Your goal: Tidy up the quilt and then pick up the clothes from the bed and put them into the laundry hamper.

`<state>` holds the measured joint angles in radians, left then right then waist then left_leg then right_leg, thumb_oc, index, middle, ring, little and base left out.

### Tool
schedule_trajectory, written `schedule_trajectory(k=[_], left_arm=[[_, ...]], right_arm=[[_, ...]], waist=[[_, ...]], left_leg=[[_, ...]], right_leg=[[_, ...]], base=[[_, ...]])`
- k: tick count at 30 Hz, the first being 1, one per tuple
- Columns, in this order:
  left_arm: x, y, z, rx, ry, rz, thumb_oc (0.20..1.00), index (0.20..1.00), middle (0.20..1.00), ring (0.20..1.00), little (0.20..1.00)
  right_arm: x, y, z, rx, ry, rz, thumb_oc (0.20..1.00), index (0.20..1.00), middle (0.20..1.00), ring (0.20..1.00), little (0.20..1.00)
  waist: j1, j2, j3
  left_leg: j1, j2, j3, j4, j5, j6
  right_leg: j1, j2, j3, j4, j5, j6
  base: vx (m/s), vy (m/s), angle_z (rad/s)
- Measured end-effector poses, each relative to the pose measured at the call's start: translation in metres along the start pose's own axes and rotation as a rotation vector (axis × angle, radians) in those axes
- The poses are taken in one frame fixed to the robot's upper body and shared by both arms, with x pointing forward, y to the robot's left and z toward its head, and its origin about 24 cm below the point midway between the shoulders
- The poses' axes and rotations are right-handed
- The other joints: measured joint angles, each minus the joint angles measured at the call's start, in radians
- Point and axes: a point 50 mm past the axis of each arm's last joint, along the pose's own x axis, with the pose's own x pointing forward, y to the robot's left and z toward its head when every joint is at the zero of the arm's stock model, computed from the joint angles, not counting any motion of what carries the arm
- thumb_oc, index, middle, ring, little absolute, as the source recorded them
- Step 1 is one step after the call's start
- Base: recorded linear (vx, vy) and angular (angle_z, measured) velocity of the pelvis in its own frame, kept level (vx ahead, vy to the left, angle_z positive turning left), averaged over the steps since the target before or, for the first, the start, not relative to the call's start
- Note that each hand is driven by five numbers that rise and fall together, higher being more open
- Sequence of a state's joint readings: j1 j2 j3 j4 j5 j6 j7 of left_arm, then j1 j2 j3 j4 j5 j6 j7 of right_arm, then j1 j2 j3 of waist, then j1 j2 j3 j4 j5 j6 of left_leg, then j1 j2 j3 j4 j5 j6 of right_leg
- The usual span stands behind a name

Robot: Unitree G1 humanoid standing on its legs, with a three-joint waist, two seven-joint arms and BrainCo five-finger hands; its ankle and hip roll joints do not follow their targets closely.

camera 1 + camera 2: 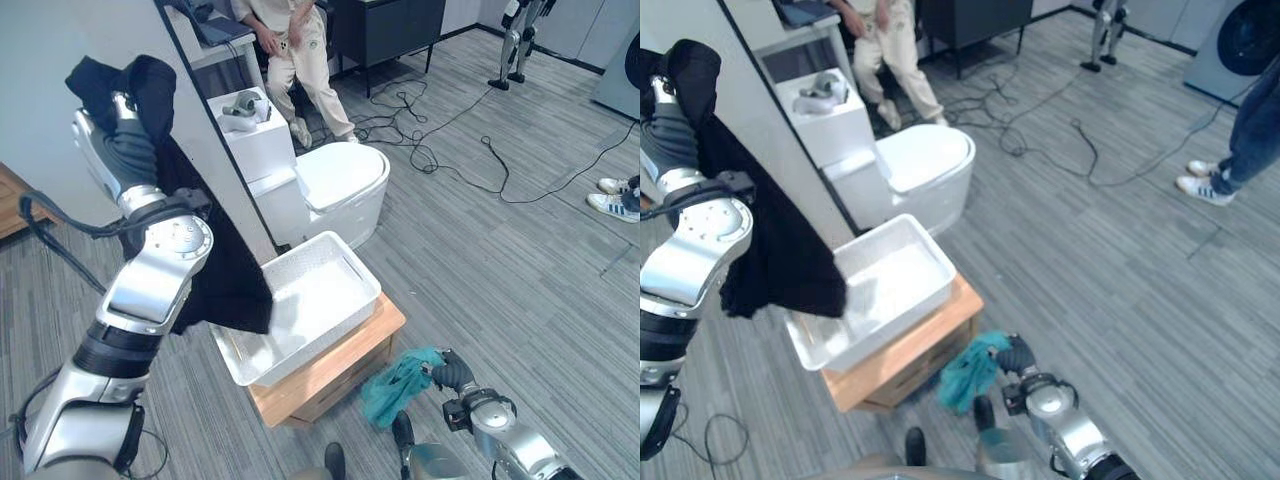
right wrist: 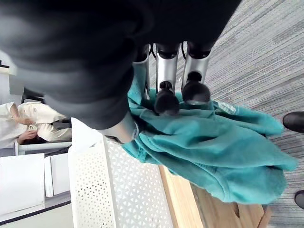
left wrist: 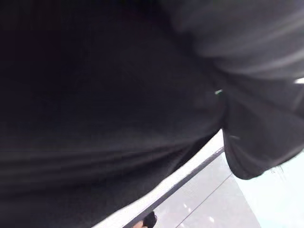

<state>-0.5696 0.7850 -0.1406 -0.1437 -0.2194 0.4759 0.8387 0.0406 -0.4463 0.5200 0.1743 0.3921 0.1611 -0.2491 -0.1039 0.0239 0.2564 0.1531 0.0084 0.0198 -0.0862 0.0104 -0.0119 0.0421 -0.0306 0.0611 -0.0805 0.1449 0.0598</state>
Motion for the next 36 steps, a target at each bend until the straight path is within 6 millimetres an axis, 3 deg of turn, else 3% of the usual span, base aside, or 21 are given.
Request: schedule_trajectory(k=[5, 13, 22, 23, 24, 25, 26, 31, 34, 36], left_arm=[[-0.007, -0.01, -0.021, 0.071, 0.074, -0.102, 0.2, 0.2, 0.2, 0.2, 0.2], [-0.044, -0.052, -0.071, 0.151, 0.275, -0.264, 0.2, 0.2, 0.2, 0.2, 0.2], [-0.075, -0.066, -0.111, 0.289, 0.389, -0.333, 0.2, 0.2, 0.2, 0.2, 0.2], [-0.078, -0.068, -0.115, 0.309, 0.4, -0.338, 0.363, 0.363, 0.363, 0.363, 0.363], [-0.081, -0.07, -0.119, 0.318, 0.414, -0.345, 0.856, 0.856, 0.856, 0.856, 0.856], [-0.085, -0.072, -0.122, 0.326, 0.428, -0.354, 1.0, 1.0, 1.0, 1.0, 1.0], [-0.102, -0.078, -0.136, 0.364, 0.497, -0.381, 1.0, 1.0, 1.0, 1.0, 1.0], [-0.176, -0.087, -0.168, 0.404, 0.748, -0.474, 1.0, 1.0, 1.0, 1.0, 1.0], [-0.194, -0.087, -0.174, 0.406, 0.805, -0.48, 1.0, 1.0, 1.0, 1.0, 1.0], [-0.191, -0.088, -0.172, 0.375, 0.783, -0.466, 1.0, 1.0, 1.0, 1.0, 1.0]], right_arm=[[0.0, 0.0, 0.0, 0.0, 0.003, -0.001, 0.2, 0.2, 0.2, 0.2, 0.2], [0.001, 0.001, 0.003, 0.011, -0.022, -0.009, 0.2, 0.2, 0.2, 0.2, 0.2], [0.006, -0.001, 0.016, 0.009, -0.074, -0.023, 0.2, 0.2, 0.2, 0.2, 0.2], [0.006, -0.001, 0.017, 0.009, -0.075, -0.026, 0.2, 0.2, 0.2, 0.2, 0.2], [0.007, -0.001, 0.017, 0.009, -0.077, -0.026, 0.2, 0.2, 0.2, 0.2, 0.2], [0.007, -0.001, 0.018, 0.008, -0.078, -0.028, 0.2, 0.2, 0.2, 0.2, 0.2], [0.008, -0.002, 0.02, 0.006, -0.086, -0.03, 0.2, 0.2, 0.2, 0.2, 0.2], [0.011, -0.002, 0.028, 0.006, -0.116, -0.032, 0.2, 0.2, 0.2, 0.2, 0.2], [0.012, -0.002, 0.032, 0.01, -0.128, -0.033, 0.2, 0.2, 0.2, 0.2, 0.2], [0.013, 0.0, 0.035, 0.015, -0.138, -0.03, 0.2, 0.2, 0.2, 0.2, 0.2]], waist=[[-0.002, -0.009, 0.006], [-0.004, -0.039, 0.063], [-0.031, -0.04, 0.102], [-0.03, -0.041, 0.106], [-0.031, -0.042, 0.114], [-0.03, -0.042, 0.119], [-0.03, -0.04, 0.131], [-0.03, -0.047, 0.159], [-0.027, -0.05, 0.161], [-0.027, -0.05, 0.161]], left_leg=[[-0.007, 0.0, 0.004, 0.0, 0.0, -0.001], [-0.027, -0.001, 0.012, 0.002, 0.006, 0.001], [-0.024, 0.0, 0.025, 0.0, 0.004, -0.001], [-0.027, 0.0, 0.027, 0.0, 0.004, -0.002], [-0.027, 0.0, 0.028, 0.0, 0.004, -0.002], [-0.028, 0.0, 0.029, 0.0, 0.004, -0.002], [-0.03, 0.0, 0.03, 0.0, 0.003, -0.003], [-0.03, 0.002, 0.028, 0.0, 0.003, -0.002], [-0.034, 0.002, 0.029, 0.0, 0.003, -0.002], [-0.049, 0.0, 0.029, 0.0, 0.003, -0.002]], right_leg=[[-0.005, 0.0, 0.001, 0.0, 0.0, 0.0], [-0.029, -0.001, 0.005, 0.0, 0.009, 0.002], [-0.03, 0.002, 0.019, 0.0, 0.01, 0.002], [-0.035, 0.002, 0.021, 0.0, 0.01, 0.002], [-0.035, 0.002, 0.023, 0.0, 0.01, 0.002], [-0.036, 0.003, 0.023, 0.0, 0.01, 0.003], [-0.039, 0.003, 0.025, 0.0, 0.007, 0.009], [-0.041, 0.006, 0.028, 0.0, 0.01, 0.005], [-0.044, 0.007, 0.027, 0.0, 0.011, 0.004], [-0.058, 0.005, 0.028, 0.0, 0.008, 0.008]], base=[[-0.03, -0.007, 0.0], [-0.04, -0.017, -0.03], [-0.03, 0.006, -0.04], [-0.06, -0.002, -0.07], [-0.06, -0.001, -0.04], [-0.04, 0.001, -0.06], [-0.03, 0.0, -0.07], [0.0, 0.0, -0.01], [-0.02, 0.025, 0.01], [-0.05, 0.052, 0.01]])
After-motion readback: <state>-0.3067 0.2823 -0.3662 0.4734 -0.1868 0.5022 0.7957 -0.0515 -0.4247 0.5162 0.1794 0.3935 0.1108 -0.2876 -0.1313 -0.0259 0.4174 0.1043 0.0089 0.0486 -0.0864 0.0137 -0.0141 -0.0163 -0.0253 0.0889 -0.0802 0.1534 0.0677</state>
